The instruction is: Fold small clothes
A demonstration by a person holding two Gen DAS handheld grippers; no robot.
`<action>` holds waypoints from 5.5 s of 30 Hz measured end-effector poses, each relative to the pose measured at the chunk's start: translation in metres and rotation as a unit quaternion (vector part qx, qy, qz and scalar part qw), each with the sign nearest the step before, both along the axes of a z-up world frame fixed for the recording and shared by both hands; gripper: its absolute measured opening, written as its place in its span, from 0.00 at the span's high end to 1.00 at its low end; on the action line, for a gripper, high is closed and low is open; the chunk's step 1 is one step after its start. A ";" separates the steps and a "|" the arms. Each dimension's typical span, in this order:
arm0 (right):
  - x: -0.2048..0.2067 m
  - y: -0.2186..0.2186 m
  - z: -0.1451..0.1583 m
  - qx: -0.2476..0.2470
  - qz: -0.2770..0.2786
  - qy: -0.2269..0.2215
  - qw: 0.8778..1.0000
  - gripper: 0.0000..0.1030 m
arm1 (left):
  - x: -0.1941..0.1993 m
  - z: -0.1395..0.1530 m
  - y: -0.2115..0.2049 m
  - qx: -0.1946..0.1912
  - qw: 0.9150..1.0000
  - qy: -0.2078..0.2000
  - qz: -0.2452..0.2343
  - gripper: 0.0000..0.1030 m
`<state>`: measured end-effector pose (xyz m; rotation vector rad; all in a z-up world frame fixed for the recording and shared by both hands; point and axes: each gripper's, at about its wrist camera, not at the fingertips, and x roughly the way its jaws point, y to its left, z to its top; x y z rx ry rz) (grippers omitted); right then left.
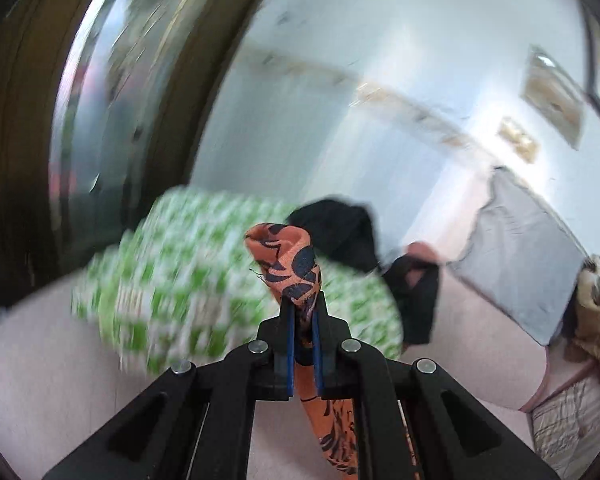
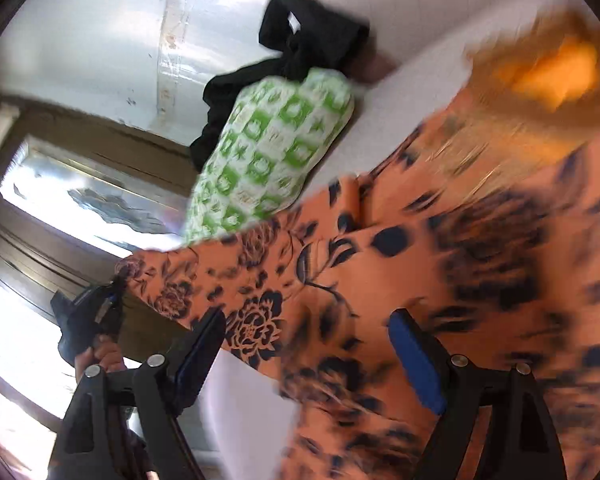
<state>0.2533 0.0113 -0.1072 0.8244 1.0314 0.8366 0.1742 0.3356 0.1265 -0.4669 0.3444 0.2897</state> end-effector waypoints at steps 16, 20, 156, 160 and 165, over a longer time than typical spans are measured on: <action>-0.038 -0.140 0.036 0.015 -0.099 -0.014 0.995 0.17 | 0.021 0.065 -0.251 0.104 0.961 -0.002 -0.255 0.92; -0.063 -0.223 0.051 -0.004 -0.162 -0.037 0.986 0.17 | 0.054 0.014 -0.336 0.097 0.942 0.041 -0.319 0.92; 0.035 -0.329 0.044 -0.137 -0.192 0.001 0.972 0.28 | 0.095 -0.189 -0.177 -0.008 0.950 0.244 -0.194 0.29; 0.008 -0.322 0.021 -0.172 -0.208 0.007 0.963 0.23 | 0.077 -0.187 -0.146 -0.038 0.964 0.216 -0.151 0.29; -0.074 -0.333 0.042 -0.166 -0.248 -0.014 0.954 0.23 | -0.002 -0.170 -0.129 -0.101 0.966 0.185 -0.147 0.29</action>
